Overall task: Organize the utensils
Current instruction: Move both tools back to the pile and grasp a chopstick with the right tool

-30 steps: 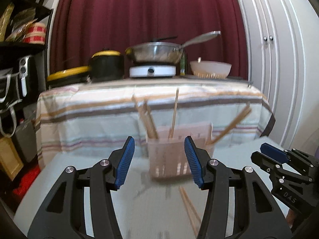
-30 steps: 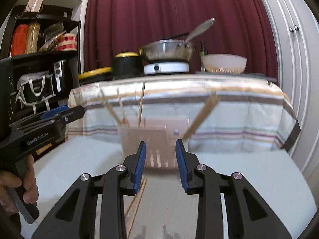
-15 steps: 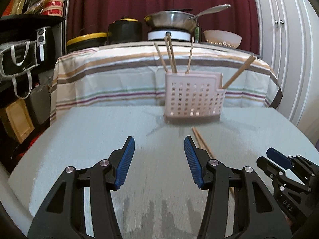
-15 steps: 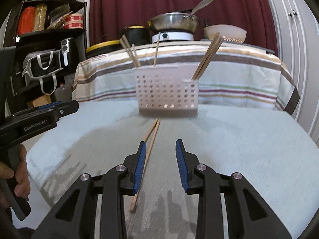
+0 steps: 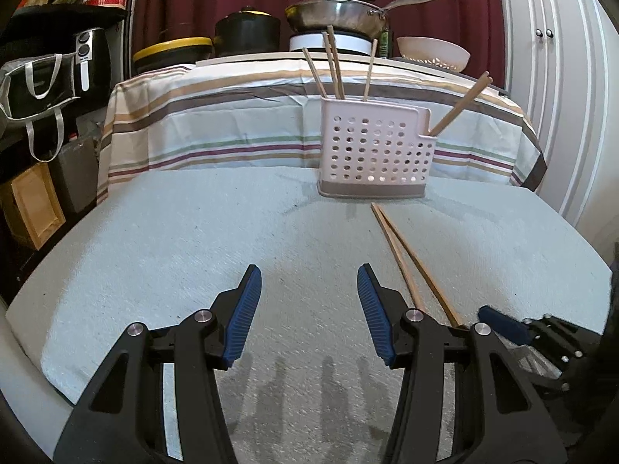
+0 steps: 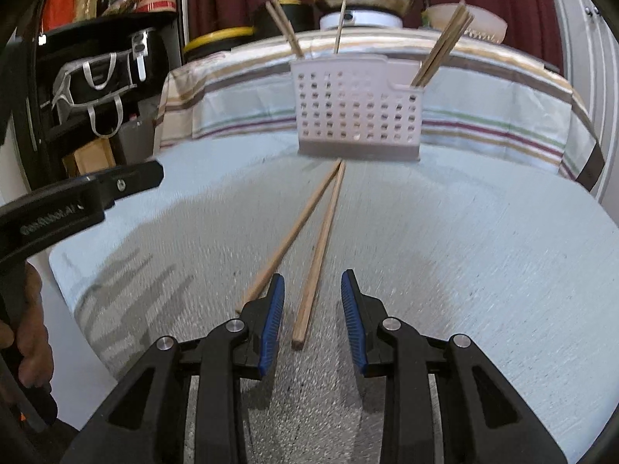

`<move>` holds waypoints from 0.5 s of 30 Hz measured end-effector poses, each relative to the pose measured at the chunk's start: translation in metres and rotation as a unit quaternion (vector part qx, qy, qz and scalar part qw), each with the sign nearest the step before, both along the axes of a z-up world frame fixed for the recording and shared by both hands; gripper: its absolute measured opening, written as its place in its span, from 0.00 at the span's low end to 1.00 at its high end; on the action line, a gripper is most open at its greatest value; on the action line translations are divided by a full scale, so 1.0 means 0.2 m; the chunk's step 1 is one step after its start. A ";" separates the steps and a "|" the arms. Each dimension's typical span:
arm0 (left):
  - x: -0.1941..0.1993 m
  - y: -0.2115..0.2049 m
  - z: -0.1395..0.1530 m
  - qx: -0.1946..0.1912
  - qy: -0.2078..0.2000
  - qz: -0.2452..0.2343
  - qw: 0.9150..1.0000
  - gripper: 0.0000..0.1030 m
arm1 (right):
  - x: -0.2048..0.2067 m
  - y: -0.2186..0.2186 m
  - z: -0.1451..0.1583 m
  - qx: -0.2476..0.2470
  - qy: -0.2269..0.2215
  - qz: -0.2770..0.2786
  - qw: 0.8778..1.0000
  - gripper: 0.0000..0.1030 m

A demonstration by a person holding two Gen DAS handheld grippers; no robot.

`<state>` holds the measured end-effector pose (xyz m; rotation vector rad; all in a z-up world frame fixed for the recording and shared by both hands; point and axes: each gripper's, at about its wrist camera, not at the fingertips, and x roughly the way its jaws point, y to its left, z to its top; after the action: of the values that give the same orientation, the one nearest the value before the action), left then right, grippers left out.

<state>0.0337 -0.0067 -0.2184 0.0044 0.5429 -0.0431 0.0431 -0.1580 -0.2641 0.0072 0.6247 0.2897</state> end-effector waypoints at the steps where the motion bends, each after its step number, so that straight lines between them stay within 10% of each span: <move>1: 0.00 -0.01 -0.01 -0.001 0.001 -0.003 1.000 0.49 | 0.00 0.00 -0.01 -0.001 0.006 0.000 1.000 0.29; 6: -0.01 -0.07 -0.04 -0.004 0.008 -0.023 1.000 0.49 | 0.00 -0.01 -0.01 0.002 0.012 -0.004 1.000 0.09; 15: 0.00 -0.24 -0.09 0.002 0.024 -0.062 0.998 0.49 | -0.01 -0.06 0.01 0.011 0.004 -0.009 1.000 0.07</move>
<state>0.0336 -0.0539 -0.2369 0.0409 0.5904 -0.1626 0.0420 -0.1691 -0.2626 0.0356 0.6294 0.2792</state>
